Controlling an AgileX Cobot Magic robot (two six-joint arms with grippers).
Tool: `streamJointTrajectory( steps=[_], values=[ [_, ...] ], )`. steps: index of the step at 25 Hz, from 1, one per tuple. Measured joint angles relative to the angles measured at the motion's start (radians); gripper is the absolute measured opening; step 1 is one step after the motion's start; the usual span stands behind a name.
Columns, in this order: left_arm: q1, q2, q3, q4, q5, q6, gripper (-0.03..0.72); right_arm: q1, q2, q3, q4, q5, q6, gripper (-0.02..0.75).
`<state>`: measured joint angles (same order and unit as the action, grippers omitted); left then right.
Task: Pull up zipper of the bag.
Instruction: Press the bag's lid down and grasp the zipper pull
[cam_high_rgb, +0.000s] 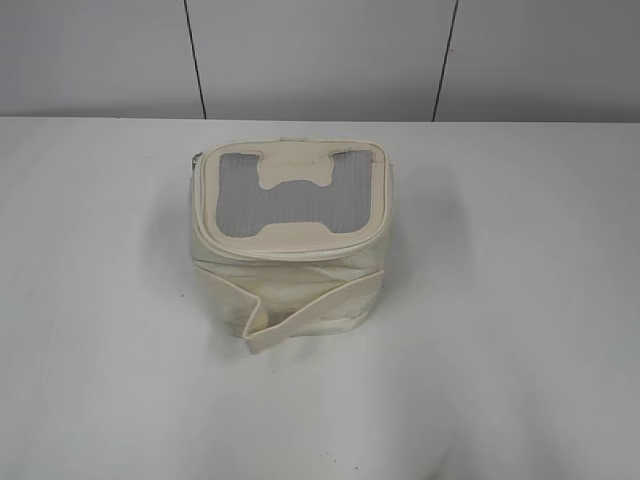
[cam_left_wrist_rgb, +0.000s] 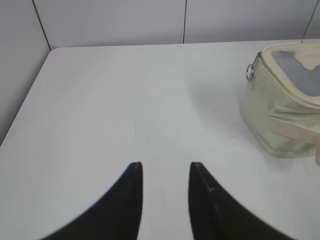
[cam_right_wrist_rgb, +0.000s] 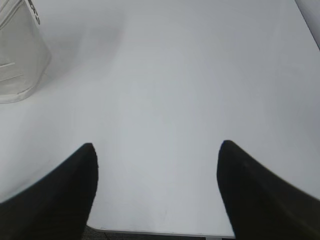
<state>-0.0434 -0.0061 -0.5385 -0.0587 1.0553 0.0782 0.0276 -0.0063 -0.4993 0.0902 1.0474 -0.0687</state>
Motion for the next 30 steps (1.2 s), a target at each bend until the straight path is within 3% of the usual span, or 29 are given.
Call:
streamJointTrajectory(
  steps=[22, 27, 30],
  values=[
    [0.0, 0.0, 0.0, 0.0, 0.0, 0.0, 0.247, 0.0, 0.0, 0.0, 0.037, -0.001, 0.0, 0.58],
    [0.0, 0.0, 0.0, 0.0, 0.0, 0.0, 0.247, 0.0, 0.106, -0.014, 0.239, -0.084, -0.135, 0.58],
    [0.0, 0.0, 0.0, 0.0, 0.0, 0.0, 0.247, 0.0, 0.295, -0.025, 0.478, -0.228, -0.342, 0.58]
  ],
)
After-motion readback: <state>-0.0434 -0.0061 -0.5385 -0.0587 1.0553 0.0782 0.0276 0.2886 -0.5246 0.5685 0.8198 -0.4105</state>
